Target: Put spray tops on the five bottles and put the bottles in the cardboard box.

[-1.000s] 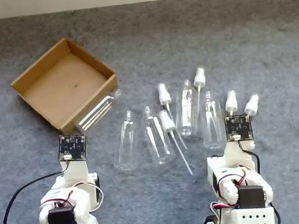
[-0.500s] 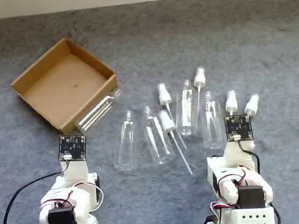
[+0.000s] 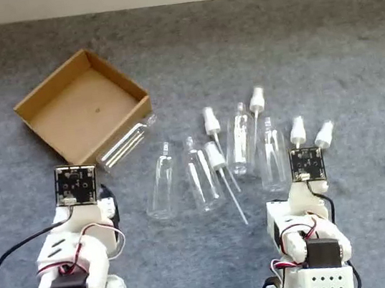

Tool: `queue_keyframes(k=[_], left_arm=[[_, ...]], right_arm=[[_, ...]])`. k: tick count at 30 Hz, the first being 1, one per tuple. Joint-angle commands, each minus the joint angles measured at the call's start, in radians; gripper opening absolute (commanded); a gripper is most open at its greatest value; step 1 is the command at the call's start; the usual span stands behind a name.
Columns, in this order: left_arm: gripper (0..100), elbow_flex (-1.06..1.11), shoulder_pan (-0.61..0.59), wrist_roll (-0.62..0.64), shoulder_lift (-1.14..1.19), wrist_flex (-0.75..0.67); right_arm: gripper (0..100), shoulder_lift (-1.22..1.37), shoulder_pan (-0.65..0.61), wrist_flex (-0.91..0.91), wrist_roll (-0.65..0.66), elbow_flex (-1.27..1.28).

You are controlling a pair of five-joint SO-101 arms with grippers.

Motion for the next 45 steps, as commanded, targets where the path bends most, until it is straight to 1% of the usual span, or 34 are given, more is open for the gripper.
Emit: queue_keyframes(k=[1, 3, 5, 9, 12, 15, 17, 20, 22, 27, 30, 33, 38, 42, 45], left_arm=[[1, -0.125, -0.018, -0.104, -0.01, -0.028], [1, -0.165, -0.021, -0.209, -0.01, -0.02], [1, -0.211, -0.05, -0.313, -0.01, 0.002], [1, -0.255, -0.136, -0.422, -0.008, 0.02], [1, -0.24, -0.156, -0.542, -0.007, 0.04], [1, -0.226, -0.156, -0.605, -0.007, 0.066], [1, -0.228, -0.151, -0.614, -0.001, 0.066], [1, -0.239, -0.15, -0.614, 0.085, 0.063], [1, -0.269, -0.142, -0.617, 0.194, 0.063], [1, -0.452, -0.067, -0.615, 0.516, 0.074], [1, -0.568, -0.007, -0.606, 0.699, 0.143], [1, -0.704, 0.067, -0.532, 0.872, 0.238], [1, -0.932, 0.2, -0.35, 1.161, 0.322], [9, -1.118, 0.295, -0.239, 1.405, 0.39], [14, -1.254, 0.335, -0.158, 1.573, 0.417]], right_arm=[[0.5, -0.005, -0.01, 0.005, 0.011, 0.165], [0.5, -0.005, -0.01, 0.005, 0.011, 0.165], [0.5, -0.005, -0.01, 0.005, 0.011, 0.165], [0.5, -0.005, -0.01, 0.005, 0.011, 0.165], [0.5, -0.005, -0.01, 0.005, 0.011, 0.165], [0.5, -0.005, -0.01, 0.005, 0.011, 0.165], [0.5, -0.005, -0.01, 0.005, 0.011, 0.165], [0.5, -0.005, -0.01, 0.005, 0.011, 0.165], [0.5, -0.005, -0.01, 0.005, 0.011, 0.165], [0.5, -0.005, -0.01, 0.005, 0.011, 0.165], [0.5, -0.005, -0.01, 0.005, 0.011, 0.165], [0.5, -0.005, -0.01, 0.005, 0.011, 0.165], [0.5, -0.005, -0.01, 0.005, 0.011, 0.165], [0.5, -0.005, -0.01, 0.005, 0.011, 0.165], [0.5, -0.005, -0.01, 0.005, 0.011, 0.165]])
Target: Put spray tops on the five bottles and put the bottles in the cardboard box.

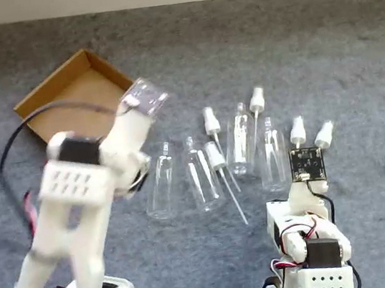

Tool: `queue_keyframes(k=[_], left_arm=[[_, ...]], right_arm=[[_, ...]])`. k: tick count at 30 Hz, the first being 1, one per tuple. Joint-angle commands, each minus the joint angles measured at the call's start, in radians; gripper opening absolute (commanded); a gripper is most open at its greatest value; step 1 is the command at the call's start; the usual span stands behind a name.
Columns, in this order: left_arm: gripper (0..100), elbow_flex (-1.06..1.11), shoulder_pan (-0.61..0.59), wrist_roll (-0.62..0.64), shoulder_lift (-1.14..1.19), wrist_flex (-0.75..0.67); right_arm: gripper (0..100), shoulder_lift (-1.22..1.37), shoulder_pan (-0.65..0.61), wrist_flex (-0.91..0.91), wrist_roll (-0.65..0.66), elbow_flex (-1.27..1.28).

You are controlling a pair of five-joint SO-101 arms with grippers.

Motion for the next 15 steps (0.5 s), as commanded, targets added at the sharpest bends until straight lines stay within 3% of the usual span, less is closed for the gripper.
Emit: queue_keyframes(k=[1, 8, 15], left_arm=[[15, -0.252, 0.074, 0.127, 0.245, 0.054], [28, -0.518, 0.131, 0.269, 0.516, 0.141], [31, -0.567, 0.12, 0.299, 0.685, 0.137]], right_arm=[[0.5, -0.005, -0.01, 0.005, 0.011, 0.165], [0.5, -0.005, -0.01, 0.005, 0.011, 0.165], [0.5, -0.005, -0.01, 0.005, 0.011, 0.165]])
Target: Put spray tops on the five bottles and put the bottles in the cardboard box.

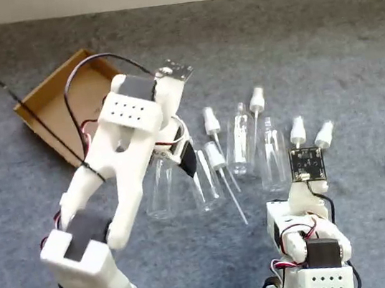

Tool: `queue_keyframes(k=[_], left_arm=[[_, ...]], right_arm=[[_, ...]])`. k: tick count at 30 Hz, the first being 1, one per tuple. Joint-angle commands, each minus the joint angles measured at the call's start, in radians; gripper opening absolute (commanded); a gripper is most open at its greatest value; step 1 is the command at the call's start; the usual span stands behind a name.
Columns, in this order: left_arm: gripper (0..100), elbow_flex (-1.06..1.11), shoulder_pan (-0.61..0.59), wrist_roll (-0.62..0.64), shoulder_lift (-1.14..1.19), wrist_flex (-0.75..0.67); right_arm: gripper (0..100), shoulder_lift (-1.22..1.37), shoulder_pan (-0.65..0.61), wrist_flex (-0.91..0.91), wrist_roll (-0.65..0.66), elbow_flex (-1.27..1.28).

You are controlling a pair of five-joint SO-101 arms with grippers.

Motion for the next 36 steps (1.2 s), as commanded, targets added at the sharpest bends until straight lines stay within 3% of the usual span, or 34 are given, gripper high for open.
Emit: queue_keyframes(k=[1, 15, 27, 33, 36], left_arm=[[31, -0.061, 0.005, 0.015, 0.059, 0.011], [30, -0.036, -0.073, 0.021, 0.124, -0.08], [30, 0.248, -0.073, 0.021, 0.114, -0.419], [30, 0.285, -0.076, 0.021, 0.122, -0.474], [23, 0.285, -0.076, 0.021, 0.119, -0.479]], right_arm=[[0.5, -0.005, -0.01, 0.005, 0.011, 0.165], [0.5, -0.005, -0.01, 0.005, 0.011, 0.165], [0.5, -0.005, -0.01, 0.005, 0.011, 0.165], [0.5, -0.005, -0.01, 0.005, 0.011, 0.165], [0.5, -0.005, -0.01, 0.005, 0.011, 0.165]])
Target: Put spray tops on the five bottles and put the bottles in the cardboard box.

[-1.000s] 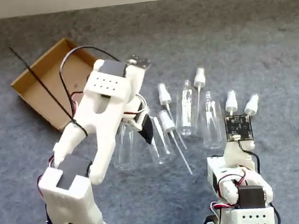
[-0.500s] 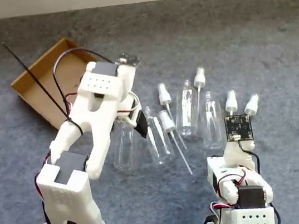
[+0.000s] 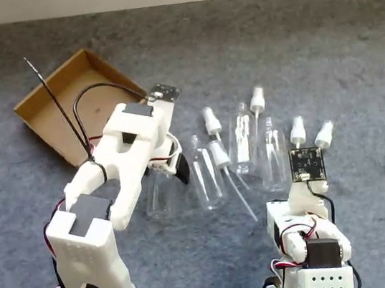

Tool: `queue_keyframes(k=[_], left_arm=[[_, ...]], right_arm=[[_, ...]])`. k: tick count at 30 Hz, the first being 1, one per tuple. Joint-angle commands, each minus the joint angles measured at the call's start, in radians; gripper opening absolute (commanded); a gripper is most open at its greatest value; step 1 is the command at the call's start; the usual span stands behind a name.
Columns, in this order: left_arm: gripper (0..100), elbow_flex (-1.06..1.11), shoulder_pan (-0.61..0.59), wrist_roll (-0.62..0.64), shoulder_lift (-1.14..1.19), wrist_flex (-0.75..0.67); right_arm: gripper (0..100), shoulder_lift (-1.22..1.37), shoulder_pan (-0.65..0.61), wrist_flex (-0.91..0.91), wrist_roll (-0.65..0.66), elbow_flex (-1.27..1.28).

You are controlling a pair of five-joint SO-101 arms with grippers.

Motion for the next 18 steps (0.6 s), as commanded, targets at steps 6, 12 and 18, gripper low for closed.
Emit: queue_keyframes(k=[6, 12, 18], left_arm=[[10, -0.007, -0.002, 0.002, -0.019, -0.015], [10, -0.016, -0.002, 0.002, -0.027, -0.014], [11, -0.018, 0.001, -0.002, -0.111, 0.069]], right_arm=[[0.5, -0.005, -0.01, 0.005, 0.011, 0.165], [0.5, -0.005, -0.01, 0.005, 0.011, 0.165], [0.5, -0.005, -0.01, 0.005, 0.011, 0.165]])
